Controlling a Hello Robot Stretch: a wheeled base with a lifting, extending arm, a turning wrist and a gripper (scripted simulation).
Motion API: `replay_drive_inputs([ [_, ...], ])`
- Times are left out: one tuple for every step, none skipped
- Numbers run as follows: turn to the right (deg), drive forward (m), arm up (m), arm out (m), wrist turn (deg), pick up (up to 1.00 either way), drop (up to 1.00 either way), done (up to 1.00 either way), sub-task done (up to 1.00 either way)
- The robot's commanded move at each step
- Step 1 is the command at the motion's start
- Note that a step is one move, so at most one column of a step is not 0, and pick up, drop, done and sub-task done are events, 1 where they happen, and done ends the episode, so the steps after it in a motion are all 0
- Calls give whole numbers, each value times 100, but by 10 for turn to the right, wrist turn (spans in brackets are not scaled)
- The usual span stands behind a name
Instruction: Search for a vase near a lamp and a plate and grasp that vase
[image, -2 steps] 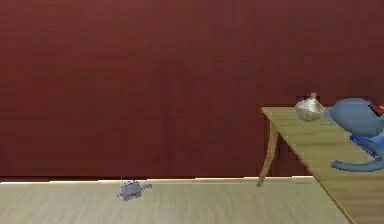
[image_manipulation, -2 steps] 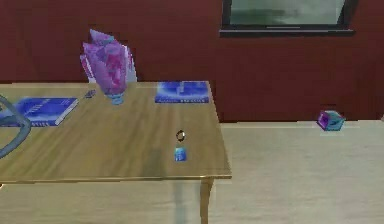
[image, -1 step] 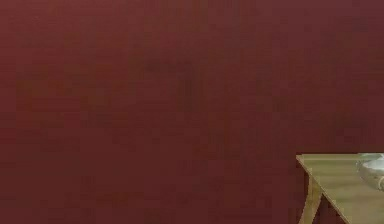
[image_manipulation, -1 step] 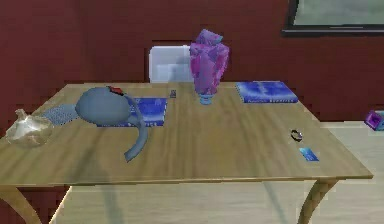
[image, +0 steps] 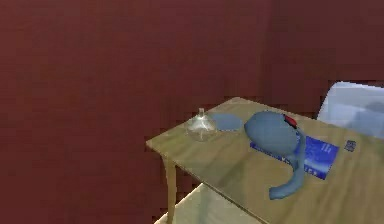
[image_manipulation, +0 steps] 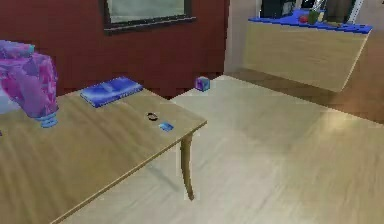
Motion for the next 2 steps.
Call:
replay_drive_inputs([
  [-450, 0, 0, 0, 0, 0, 0, 0, 0],
  [-390, 0, 0, 0, 0, 0, 0, 0, 0],
])
